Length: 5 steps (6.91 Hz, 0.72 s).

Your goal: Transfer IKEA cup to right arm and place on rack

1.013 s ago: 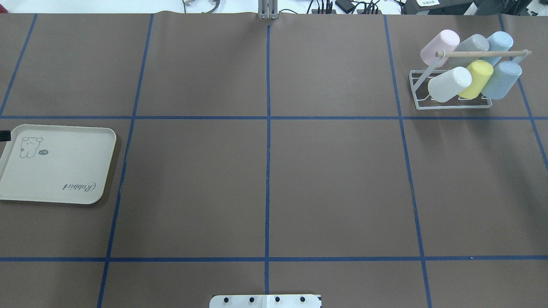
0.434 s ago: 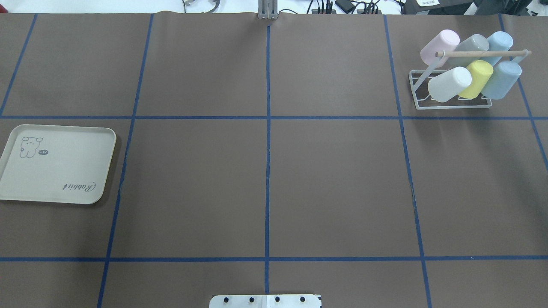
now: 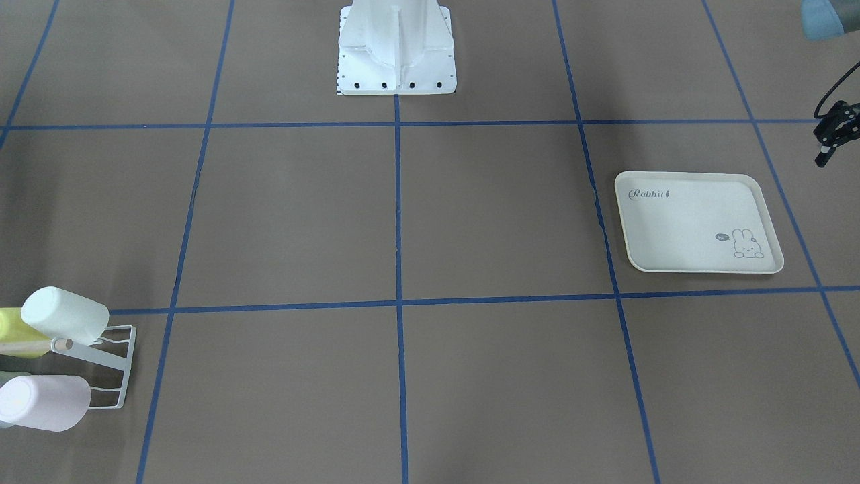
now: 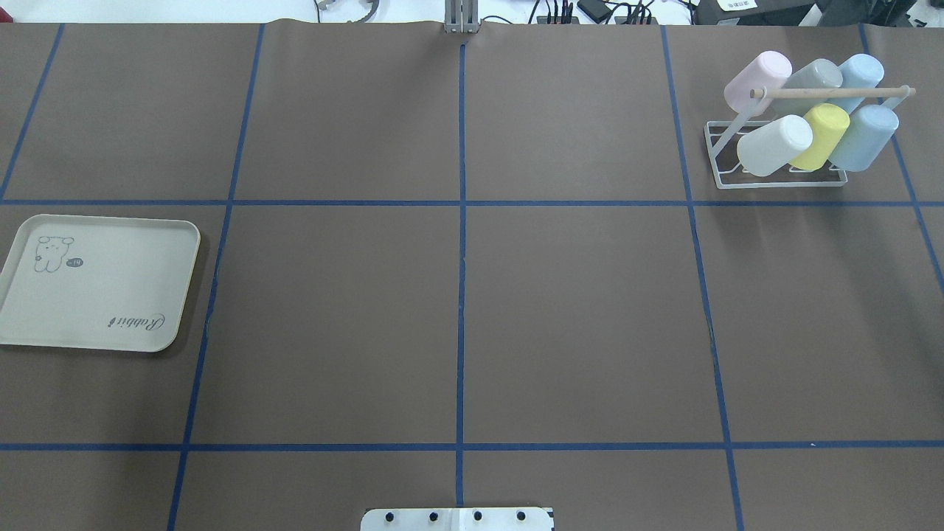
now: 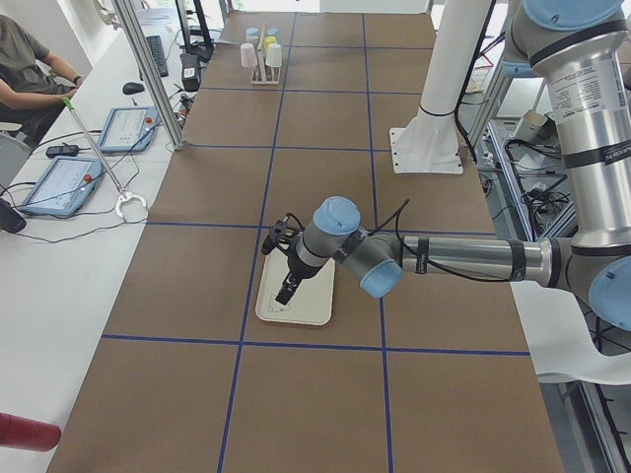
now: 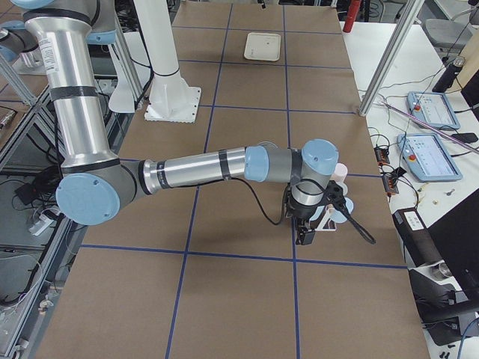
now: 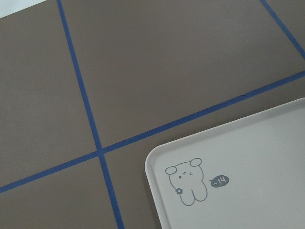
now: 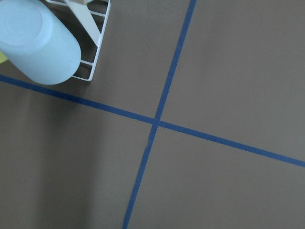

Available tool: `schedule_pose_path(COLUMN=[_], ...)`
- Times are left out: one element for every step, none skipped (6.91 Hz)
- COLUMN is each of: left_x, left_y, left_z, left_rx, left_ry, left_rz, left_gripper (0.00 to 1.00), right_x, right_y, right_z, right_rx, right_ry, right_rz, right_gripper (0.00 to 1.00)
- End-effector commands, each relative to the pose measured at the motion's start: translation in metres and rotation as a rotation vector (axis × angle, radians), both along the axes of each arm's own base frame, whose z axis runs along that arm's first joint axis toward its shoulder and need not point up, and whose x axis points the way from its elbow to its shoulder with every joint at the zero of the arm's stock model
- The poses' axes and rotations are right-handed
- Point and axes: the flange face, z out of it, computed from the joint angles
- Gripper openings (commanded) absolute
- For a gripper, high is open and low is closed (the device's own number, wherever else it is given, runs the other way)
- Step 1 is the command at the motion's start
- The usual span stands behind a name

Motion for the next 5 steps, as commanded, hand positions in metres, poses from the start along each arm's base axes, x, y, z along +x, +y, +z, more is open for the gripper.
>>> schedule_pose_path(left_x=[-0.002, -0.001, 0.000, 0.002, 0.001], left_y=[-0.003, -0.005, -0.011, -0.016, -0.012], left_z=[0.004, 0.009, 0.016, 0.015, 0.015], left_rx=[-0.005, -0.016, -0.020, -0.017, -0.028], left_ry=[0.001, -0.005, -0.004, -0.001, -0.002], left_rz=[-0.008, -0.012, -0.015, -0.005, -0.004], left_gripper=[1.00, 1.00, 1.00, 1.00, 1.00], right_x=[0.000, -0.001, 0.000, 0.000, 0.000], right_y=[0.033, 0.041, 0.045, 0.044, 0.041], right_z=[0.038, 0.042, 0.042, 0.039, 0.034], right_rx=[-0.023, -0.033, -0.039, -0.050, -0.041], right_ry=[-0.005, -0.027, -0.055, -0.061, -0.063], right_rz=[0.005, 0.009, 0.018, 0.041, 0.100], right_gripper=[1.00, 1.00, 1.00, 1.00, 1.00])
